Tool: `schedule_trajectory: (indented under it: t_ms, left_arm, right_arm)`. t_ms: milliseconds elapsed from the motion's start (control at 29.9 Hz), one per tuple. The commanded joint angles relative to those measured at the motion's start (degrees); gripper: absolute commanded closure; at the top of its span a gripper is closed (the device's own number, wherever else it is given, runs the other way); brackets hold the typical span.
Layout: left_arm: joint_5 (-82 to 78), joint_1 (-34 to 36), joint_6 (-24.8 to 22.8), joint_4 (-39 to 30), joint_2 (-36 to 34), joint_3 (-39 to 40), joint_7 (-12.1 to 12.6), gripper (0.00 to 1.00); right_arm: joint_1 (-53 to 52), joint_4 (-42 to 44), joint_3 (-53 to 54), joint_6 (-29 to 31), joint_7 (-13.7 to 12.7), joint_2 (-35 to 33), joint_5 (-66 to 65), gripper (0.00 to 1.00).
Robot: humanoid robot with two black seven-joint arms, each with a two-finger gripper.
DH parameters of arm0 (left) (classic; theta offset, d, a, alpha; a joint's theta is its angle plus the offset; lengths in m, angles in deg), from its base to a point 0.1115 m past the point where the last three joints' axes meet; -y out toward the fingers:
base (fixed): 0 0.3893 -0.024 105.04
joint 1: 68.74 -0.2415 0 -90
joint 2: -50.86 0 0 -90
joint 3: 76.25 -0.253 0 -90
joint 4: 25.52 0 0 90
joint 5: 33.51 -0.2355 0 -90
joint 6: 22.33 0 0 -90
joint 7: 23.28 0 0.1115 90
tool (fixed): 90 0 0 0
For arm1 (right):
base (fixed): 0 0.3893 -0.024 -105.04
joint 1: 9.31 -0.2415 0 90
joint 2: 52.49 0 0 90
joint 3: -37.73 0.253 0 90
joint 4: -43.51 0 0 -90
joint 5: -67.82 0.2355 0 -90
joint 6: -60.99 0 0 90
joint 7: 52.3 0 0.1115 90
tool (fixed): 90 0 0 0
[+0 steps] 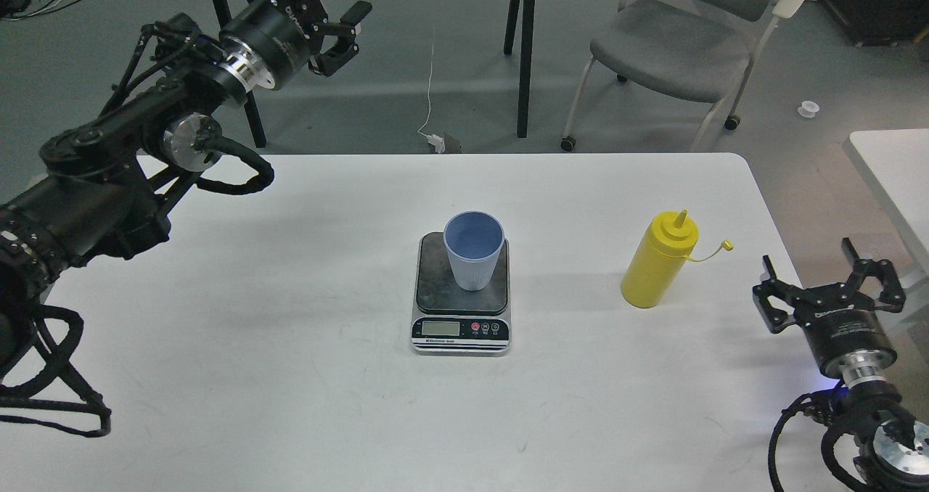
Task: Pour seasoning into cup on scale with both arms
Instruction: 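Release the cup and raise the left arm away from the scale, then move the right gripper to the yellow squeeze bottle and grasp it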
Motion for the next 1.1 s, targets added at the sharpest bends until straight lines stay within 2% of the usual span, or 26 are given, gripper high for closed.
schedule_trajectory:
  t_ms: [0,100,234,602,1069]
  left_arm:
    - [3.1,-0.3,-0.1,1.0,-0.5,4.2,0.1,0.01]
    - [5.4,-0.8,-0.1,3.2,-0.5,9.3,0.2,0.01]
    - [9.5,-1.9,-0.1,6.2,0.1,14.2,0.4,0.01]
    - [10.1,-4.1,-0.5,6.3,0.3,14.4,0.4,0.01]
    - [10.0,-5.1,-0.6,5.9,-0.2,14.3,0.3,0.01]
  right_arm:
    - [1.7,-0.4,-2.1,0.0,0.1,5.2,-0.3,0.0]
    - [1.7,0.3,-3.8,0.0,0.2,8.4,-0.5,0.0]
    - [1.0,0.6,-4.6,0.0,0.2,9.1,-0.6,0.0]
    - [-4.4,1.8,-4.6,0.0,0.2,9.5,-0.6,0.01]
    - [-8.8,10.4,-4.6,0.0,0.6,15.5,-0.6,0.01]
